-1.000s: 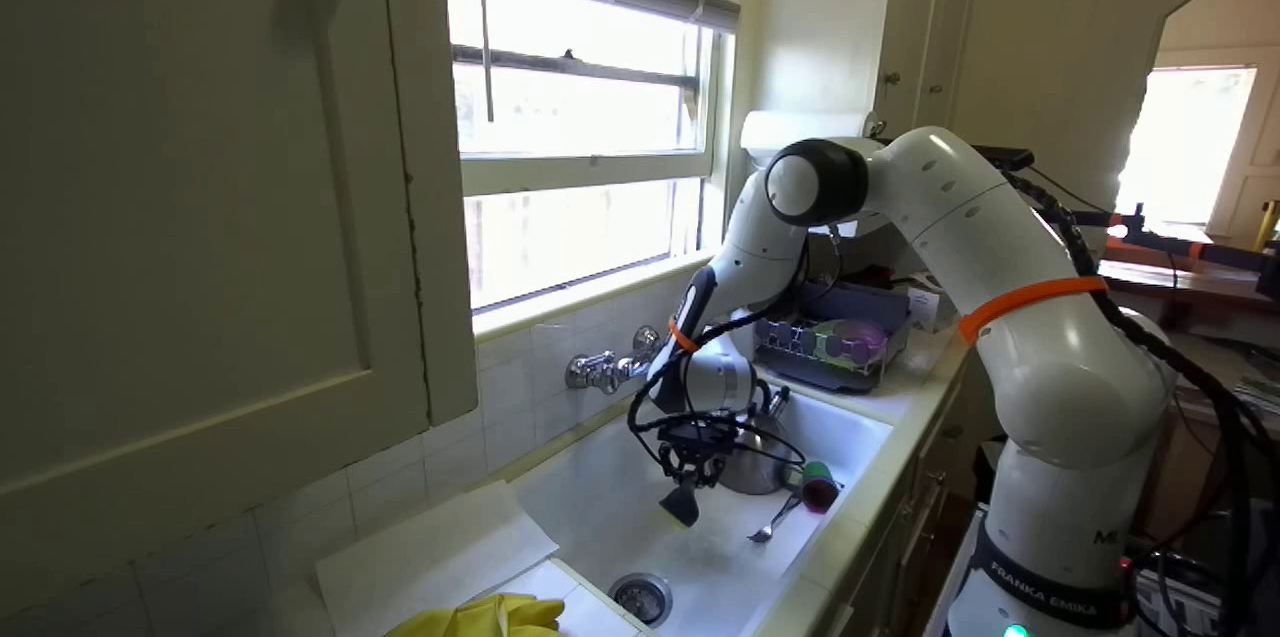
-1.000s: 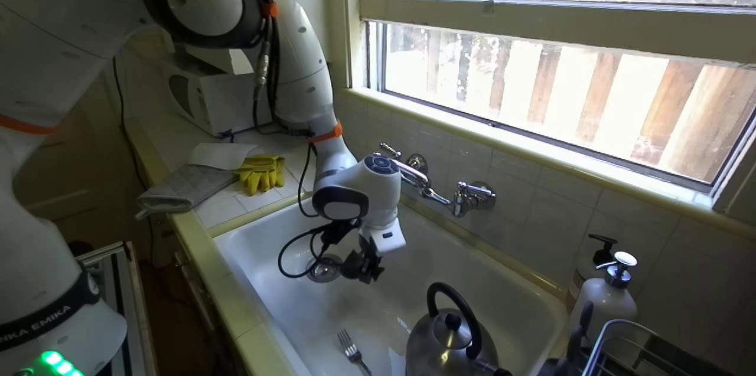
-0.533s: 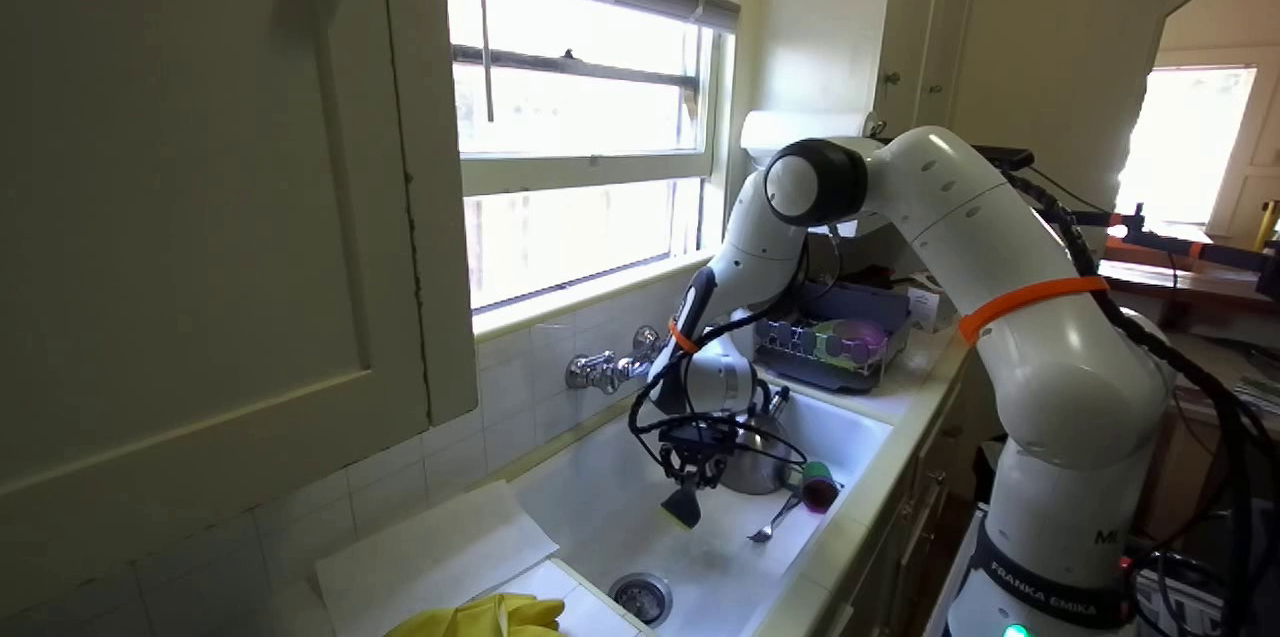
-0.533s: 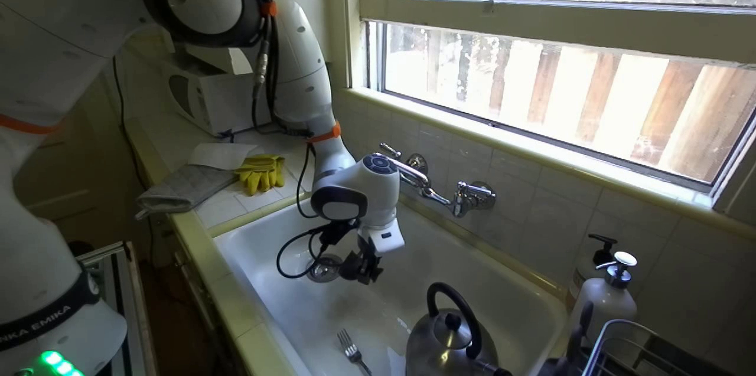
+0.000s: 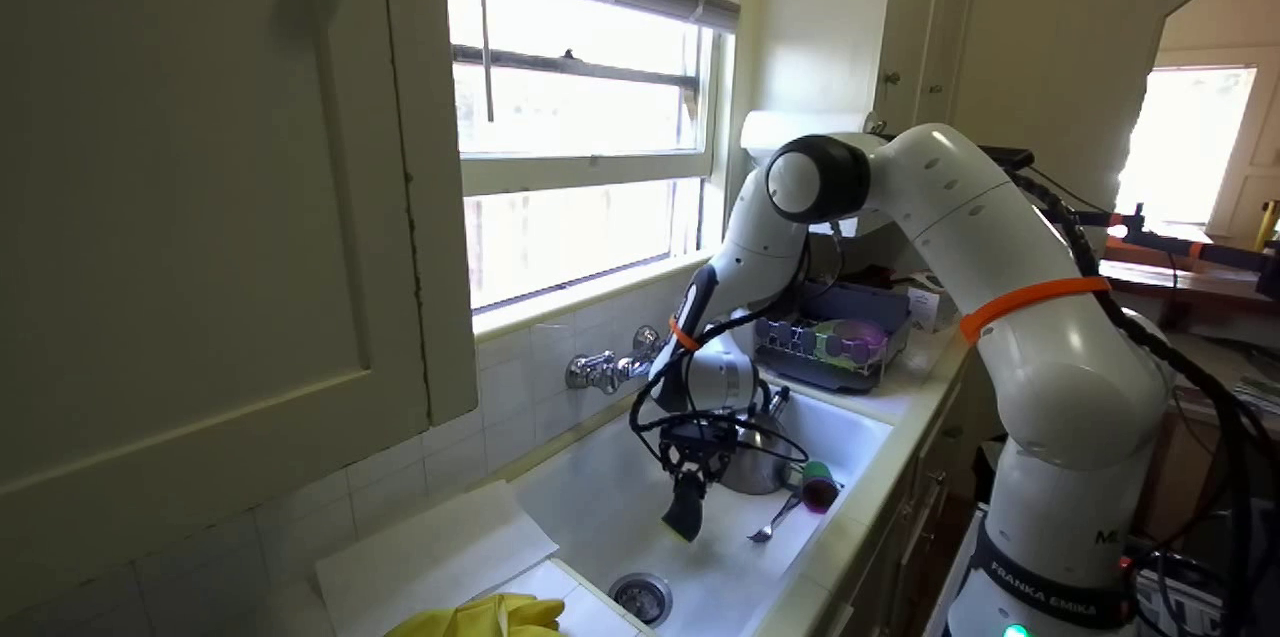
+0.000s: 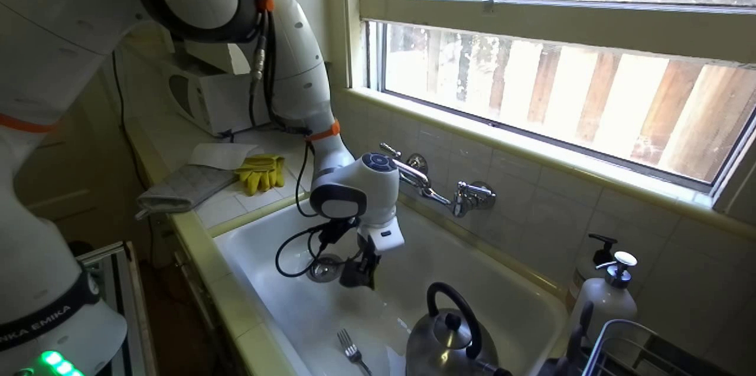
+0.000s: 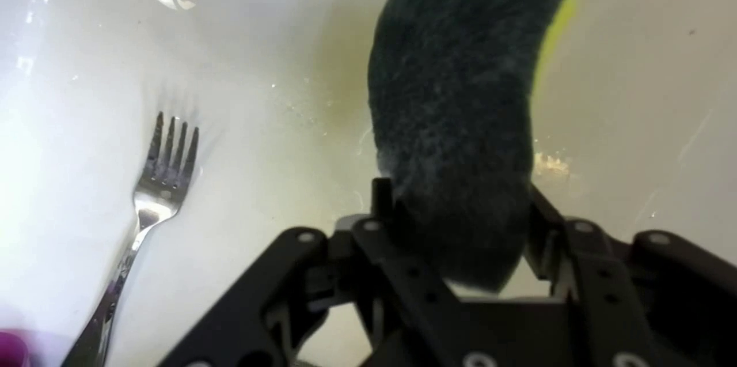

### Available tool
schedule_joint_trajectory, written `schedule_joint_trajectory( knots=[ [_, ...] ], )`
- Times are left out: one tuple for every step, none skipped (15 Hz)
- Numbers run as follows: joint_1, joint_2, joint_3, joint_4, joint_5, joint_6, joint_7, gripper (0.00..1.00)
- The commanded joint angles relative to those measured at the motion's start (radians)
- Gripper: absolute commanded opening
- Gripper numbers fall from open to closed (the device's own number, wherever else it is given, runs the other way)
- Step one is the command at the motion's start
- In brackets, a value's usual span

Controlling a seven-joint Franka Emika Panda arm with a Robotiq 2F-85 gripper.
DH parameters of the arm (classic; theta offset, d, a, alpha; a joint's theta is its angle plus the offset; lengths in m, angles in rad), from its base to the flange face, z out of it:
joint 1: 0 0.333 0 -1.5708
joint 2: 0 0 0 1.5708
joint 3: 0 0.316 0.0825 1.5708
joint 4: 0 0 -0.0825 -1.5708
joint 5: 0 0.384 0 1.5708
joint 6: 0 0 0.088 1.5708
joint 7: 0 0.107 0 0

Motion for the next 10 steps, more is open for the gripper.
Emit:
schedule_joint_trajectory(
  knots=[
    [0.011, -0.031, -0.012, -0.029, -0.001, -0.013, -0.006, 0.85],
    [0.012, -0.032, -0.013, -0.029, -0.002, -0.013, -0.007, 0.92],
    [0.012, -0.033, -0.013, -0.029, -0.003, -0.015, -0.008, 0.98],
    [0.010, -0.032, -0.012, -0.029, -0.003, -0.015, -0.010, 1.00],
    [0.009, -0.032, -0.012, -0.029, -0.003, -0.015, -0.011, 1.00],
    [0.005, -0.033, -0.007, -0.029, -0.004, -0.015, -0.018, 1.00],
    [-0.005, -0.035, 0.001, -0.031, -0.005, -0.014, -0.035, 1.00],
    [-0.018, -0.038, 0.011, -0.032, -0.011, -0.022, -0.063, 1.00],
    [-0.022, -0.042, 0.011, -0.037, -0.022, -0.026, -0.089, 1.00],
    [-0.034, -0.050, 0.018, -0.043, -0.035, -0.033, -0.130, 1.00]
  ],
)
